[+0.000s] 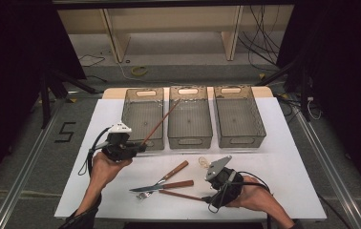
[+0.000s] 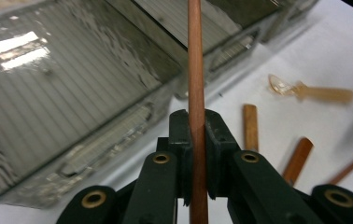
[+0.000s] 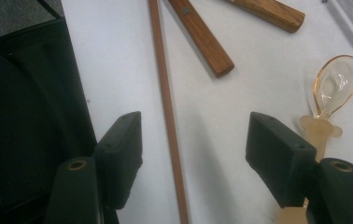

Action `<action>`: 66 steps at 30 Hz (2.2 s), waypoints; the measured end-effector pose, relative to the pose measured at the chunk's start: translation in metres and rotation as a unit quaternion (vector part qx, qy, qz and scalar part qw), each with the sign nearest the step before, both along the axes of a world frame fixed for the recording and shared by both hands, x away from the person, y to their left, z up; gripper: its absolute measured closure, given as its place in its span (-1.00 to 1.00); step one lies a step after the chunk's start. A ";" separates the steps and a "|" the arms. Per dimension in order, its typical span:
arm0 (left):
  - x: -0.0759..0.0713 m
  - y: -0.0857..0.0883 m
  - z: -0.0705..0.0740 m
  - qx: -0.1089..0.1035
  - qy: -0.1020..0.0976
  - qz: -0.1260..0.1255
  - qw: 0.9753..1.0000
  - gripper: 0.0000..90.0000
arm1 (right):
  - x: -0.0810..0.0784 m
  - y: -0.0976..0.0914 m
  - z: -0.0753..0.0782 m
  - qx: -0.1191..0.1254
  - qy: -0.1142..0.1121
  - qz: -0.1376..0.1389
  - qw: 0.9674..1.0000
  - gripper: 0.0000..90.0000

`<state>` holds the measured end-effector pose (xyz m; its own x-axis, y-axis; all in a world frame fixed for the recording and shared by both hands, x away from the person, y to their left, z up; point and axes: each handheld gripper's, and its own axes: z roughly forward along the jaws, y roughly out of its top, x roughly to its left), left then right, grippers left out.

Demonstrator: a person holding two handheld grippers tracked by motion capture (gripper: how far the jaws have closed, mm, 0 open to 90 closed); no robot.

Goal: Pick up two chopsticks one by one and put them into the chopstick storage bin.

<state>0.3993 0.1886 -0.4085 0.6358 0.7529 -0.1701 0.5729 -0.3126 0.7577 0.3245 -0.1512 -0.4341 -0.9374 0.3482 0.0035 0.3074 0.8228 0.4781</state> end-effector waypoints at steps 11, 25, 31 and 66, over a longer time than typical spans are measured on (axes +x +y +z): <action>0.042 0.017 0.011 -0.008 0.009 0.057 0.998 0.85 | 0.000 0.001 -0.002 0.000 0.006 -0.004 1.000 -0.22; 0.086 0.028 -0.001 0.003 0.046 0.107 0.993 0.85 | 0.000 0.001 -0.003 -0.001 0.007 0.001 1.000 -0.23; 0.093 0.030 -0.009 0.006 0.063 0.115 0.991 0.84 | 0.001 0.000 -0.003 -0.002 0.007 -0.001 1.000 -0.23; 0.016 0.013 0.000 -0.050 0.003 0.005 0.999 -0.54 | 0.010 0.016 -0.013 -0.043 0.033 0.020 0.998 0.07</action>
